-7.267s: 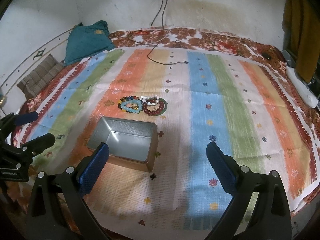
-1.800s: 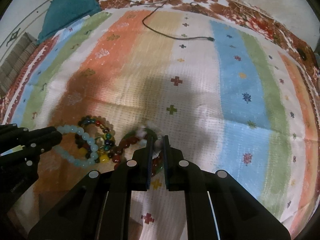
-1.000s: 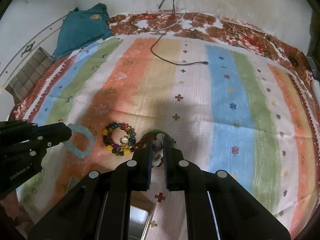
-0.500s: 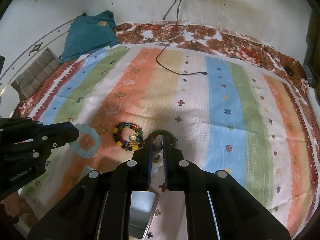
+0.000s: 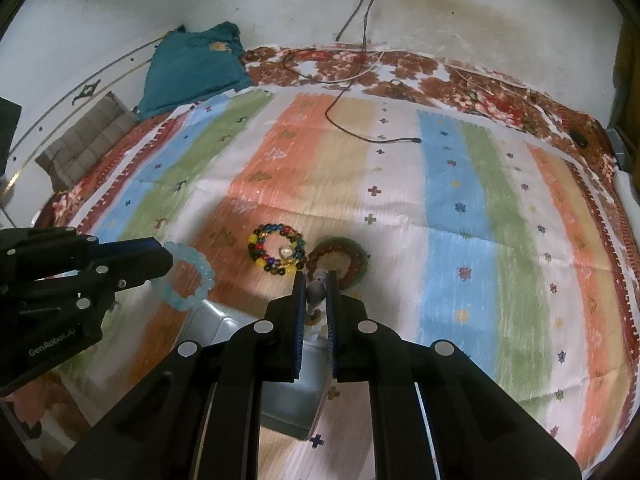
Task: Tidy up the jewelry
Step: 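Carry both bracelets over the silver tin and open both tools, then lift both open tools up out of the tin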
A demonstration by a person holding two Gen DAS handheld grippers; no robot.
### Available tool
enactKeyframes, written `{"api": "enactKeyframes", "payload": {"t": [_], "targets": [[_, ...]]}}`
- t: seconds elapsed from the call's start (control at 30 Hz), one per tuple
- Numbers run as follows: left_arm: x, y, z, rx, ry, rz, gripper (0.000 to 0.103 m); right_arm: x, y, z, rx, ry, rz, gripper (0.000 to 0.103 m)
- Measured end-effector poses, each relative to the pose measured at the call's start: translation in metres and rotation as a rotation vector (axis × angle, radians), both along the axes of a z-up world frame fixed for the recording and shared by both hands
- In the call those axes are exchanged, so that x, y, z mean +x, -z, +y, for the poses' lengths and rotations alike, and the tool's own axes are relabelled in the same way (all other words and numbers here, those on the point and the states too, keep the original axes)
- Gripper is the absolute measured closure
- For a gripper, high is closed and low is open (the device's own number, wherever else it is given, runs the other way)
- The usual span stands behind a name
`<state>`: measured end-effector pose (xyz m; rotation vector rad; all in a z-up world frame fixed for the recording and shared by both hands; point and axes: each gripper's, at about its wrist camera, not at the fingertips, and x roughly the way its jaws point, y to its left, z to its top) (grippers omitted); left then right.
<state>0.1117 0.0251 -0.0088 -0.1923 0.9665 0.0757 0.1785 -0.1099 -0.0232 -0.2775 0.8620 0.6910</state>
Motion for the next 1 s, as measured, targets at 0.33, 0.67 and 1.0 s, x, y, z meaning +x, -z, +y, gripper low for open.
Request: {"api": "enactKeyframes", "payload": {"t": [0.33,0.67,1.0], "targets": [[-0.018,0.0,-0.01,0.006,0.011,-0.012,0.092,-0.023,0.009,-0.007,-0.015,-0.015,0.018,0.092],[-0.028,0.003,-0.014,-0.008,0.011,0.002,0.092,-0.033,0.013,-0.008,-0.003,-0.033,0.051,0.092],[-0.026,0.006,0.0,0.008,-0.061,0.036,0.087,-0.015,0.016,-0.019,-0.022,0.061,0.071,0.078]]}}
